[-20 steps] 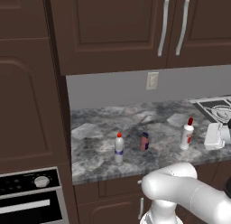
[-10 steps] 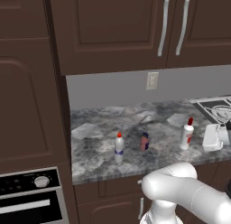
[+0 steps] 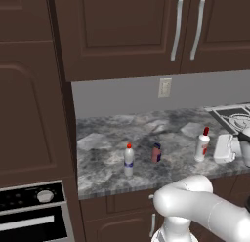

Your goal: Place the drinks on the dining counter in a tight cluster.

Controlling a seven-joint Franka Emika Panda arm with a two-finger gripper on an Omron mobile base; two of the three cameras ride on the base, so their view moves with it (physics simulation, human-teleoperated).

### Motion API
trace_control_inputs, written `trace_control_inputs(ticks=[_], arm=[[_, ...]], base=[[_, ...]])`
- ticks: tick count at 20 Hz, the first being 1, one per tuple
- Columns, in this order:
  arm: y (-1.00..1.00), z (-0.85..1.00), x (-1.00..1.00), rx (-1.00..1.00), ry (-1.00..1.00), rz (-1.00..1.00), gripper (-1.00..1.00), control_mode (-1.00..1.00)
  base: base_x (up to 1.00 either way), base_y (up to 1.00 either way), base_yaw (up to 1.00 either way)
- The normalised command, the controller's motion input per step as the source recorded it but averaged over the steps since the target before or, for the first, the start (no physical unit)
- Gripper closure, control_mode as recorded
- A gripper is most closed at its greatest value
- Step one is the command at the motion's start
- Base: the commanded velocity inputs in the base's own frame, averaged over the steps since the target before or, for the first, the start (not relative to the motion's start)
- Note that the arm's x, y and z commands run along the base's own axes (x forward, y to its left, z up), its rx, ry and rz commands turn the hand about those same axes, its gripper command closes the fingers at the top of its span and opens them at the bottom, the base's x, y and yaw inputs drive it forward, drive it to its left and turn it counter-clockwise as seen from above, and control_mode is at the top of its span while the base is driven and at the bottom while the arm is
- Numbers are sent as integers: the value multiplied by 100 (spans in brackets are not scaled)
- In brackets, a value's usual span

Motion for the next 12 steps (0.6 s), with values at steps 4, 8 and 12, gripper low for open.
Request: trace_control_inputs(ticks=[4, 8, 12], arm=[[8, 0, 16, 0, 0, 0, -100, -100], [4, 0, 10, 0, 0, 0, -100, -100], [0, 0, 4, 0, 0, 0, -100, -100]], base=[[0, 0, 0], [0, 0, 0], [0, 0, 0]])
